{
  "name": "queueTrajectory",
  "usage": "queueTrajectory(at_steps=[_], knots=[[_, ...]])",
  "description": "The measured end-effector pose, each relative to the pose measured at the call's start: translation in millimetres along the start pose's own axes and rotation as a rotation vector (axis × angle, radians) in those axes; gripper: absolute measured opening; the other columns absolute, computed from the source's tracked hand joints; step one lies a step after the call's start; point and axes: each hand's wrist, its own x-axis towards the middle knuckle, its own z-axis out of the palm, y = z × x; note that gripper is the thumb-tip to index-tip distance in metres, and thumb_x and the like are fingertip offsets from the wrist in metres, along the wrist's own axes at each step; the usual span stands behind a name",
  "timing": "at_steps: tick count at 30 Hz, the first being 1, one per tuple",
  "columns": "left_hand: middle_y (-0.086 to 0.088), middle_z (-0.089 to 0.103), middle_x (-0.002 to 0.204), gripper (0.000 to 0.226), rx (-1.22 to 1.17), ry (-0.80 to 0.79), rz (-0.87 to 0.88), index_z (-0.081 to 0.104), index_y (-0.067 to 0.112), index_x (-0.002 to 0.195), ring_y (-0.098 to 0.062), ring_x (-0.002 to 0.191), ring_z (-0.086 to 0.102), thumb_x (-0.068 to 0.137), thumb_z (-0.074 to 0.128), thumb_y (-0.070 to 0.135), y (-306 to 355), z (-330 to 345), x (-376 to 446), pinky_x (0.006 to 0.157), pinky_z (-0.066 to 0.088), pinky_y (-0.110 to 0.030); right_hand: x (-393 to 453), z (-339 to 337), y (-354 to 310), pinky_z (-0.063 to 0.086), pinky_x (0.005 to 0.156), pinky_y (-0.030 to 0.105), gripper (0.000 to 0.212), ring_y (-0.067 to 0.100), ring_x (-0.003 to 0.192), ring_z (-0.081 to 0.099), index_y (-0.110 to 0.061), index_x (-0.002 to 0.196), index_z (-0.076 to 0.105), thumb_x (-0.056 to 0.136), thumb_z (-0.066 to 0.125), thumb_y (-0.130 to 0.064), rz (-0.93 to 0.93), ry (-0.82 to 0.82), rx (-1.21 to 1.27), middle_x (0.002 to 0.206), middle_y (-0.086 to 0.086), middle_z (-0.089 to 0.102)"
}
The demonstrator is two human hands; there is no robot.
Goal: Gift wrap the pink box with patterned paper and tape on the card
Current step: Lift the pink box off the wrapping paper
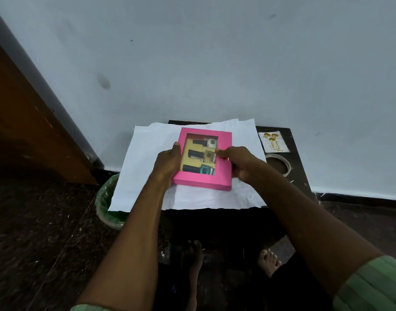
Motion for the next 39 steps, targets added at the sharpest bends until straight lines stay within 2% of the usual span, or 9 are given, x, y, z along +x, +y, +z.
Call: queueTrajectory(at_steps=[5, 8, 13, 16, 21, 24, 26, 30, 39], knots=[[-0.009, 0.076, 0.118, 0.078, 0.232, 0.058, 0.137, 0.076, 0.013, 0.113, -0.035, 0.121, 0.066, 0.099, 0.034, 0.076, -4, 6, 5, 0.11, 0.049, -0.053, -2, -14, -7, 0.059, 0.075, 0.049, 0.017, 0.032, 0.091, 0.072, -0.01, 0.121, 0.061, 0.105, 0.057, -0.009, 0.052, 0.058, 0.099, 0.104, 0.014, 0.074], [-0.005, 0.038, 0.17, 0.079, 0.48, 0.026, 0.167, 0.038, 0.02, 0.164, -0.03, 0.16, 0.024, 0.107, 0.021, 0.071, 0, 15, 2, 0.128, 0.015, -0.054, -4, -23, -8, 0.057, 0.069, 0.046, 0.008, 0.03, 0.088, 0.07, -0.013, 0.11, 0.061, 0.107, 0.054, -0.011, 0.058, 0.104, 0.109, 0.099, 0.013, 0.073], [0.006, 0.014, 0.178, 0.064, 0.522, -0.079, 0.242, 0.013, 0.039, 0.169, -0.02, 0.165, 0.007, 0.111, 0.013, 0.063, 0, 23, 11, 0.129, 0.0, -0.049, -5, -28, -9, 0.057, 0.076, 0.048, 0.008, 0.03, 0.088, 0.071, -0.014, 0.105, 0.061, 0.108, 0.054, -0.016, 0.042, 0.125, 0.083, 0.098, 0.012, 0.073], [0.003, 0.026, 0.175, 0.068, 0.45, -0.125, 0.216, 0.019, 0.042, 0.168, -0.023, 0.164, 0.016, 0.107, 0.01, 0.071, 2, 22, 17, 0.131, 0.006, -0.053, -3, -24, -11, 0.059, 0.082, 0.049, 0.011, 0.03, 0.089, 0.072, -0.014, 0.107, 0.062, 0.109, 0.051, -0.018, 0.034, 0.119, 0.067, 0.099, 0.012, 0.074], [0.0, 0.048, 0.164, 0.095, 0.402, -0.095, 0.196, 0.042, 0.038, 0.16, -0.027, 0.154, 0.041, 0.087, 0.008, 0.089, -2, 11, 24, 0.129, 0.021, -0.055, -1, -9, -14, 0.059, 0.067, 0.04, 0.013, 0.03, 0.085, 0.073, -0.014, 0.103, 0.062, 0.108, 0.05, -0.018, -0.018, 0.147, 0.046, 0.1, 0.013, 0.074], [-0.005, 0.044, 0.166, 0.065, 0.501, -0.071, 0.273, 0.044, 0.027, 0.159, -0.028, 0.155, 0.038, 0.11, 0.021, 0.063, 3, 10, 13, 0.129, 0.019, -0.048, 0, -6, -14, 0.058, 0.066, 0.04, 0.014, 0.03, 0.086, 0.072, -0.015, 0.101, 0.059, 0.109, 0.049, -0.017, -0.029, 0.149, 0.028, 0.104, 0.014, 0.073], [-0.01, 0.054, 0.157, 0.033, 0.502, -0.037, 0.296, 0.056, 0.034, 0.125, -0.031, 0.147, 0.046, 0.115, 0.028, 0.048, 4, 12, 10, 0.123, 0.025, -0.044, 0, -7, -13, 0.059, 0.068, 0.041, 0.014, 0.03, 0.088, 0.072, -0.015, 0.102, 0.059, 0.109, 0.048, -0.018, -0.014, 0.139, 0.029, 0.103, 0.013, 0.073], [-0.004, 0.073, 0.113, 0.056, 0.407, -0.062, 0.296, 0.063, 0.02, 0.106, -0.03, 0.112, 0.068, 0.098, 0.034, 0.066, 8, 10, 12, 0.109, 0.048, -0.051, -2, -5, -11, 0.06, 0.08, 0.048, 0.017, 0.03, 0.089, 0.072, -0.016, 0.101, 0.06, 0.11, 0.046, -0.018, 0.021, 0.116, 0.075, 0.1, 0.012, 0.072], [-0.002, 0.078, 0.11, 0.041, 0.046, 0.0, 0.325, 0.072, 0.019, 0.115, -0.024, 0.103, 0.074, 0.113, 0.042, 0.047, 19, 4, 11, 0.099, 0.059, -0.044, -6, 12, -20, 0.061, 0.075, 0.043, 0.021, 0.028, 0.079, 0.07, -0.013, 0.1, 0.064, 0.111, 0.049, -0.024, -0.109, 0.102, 0.211, 0.089, 0.009, 0.073]])
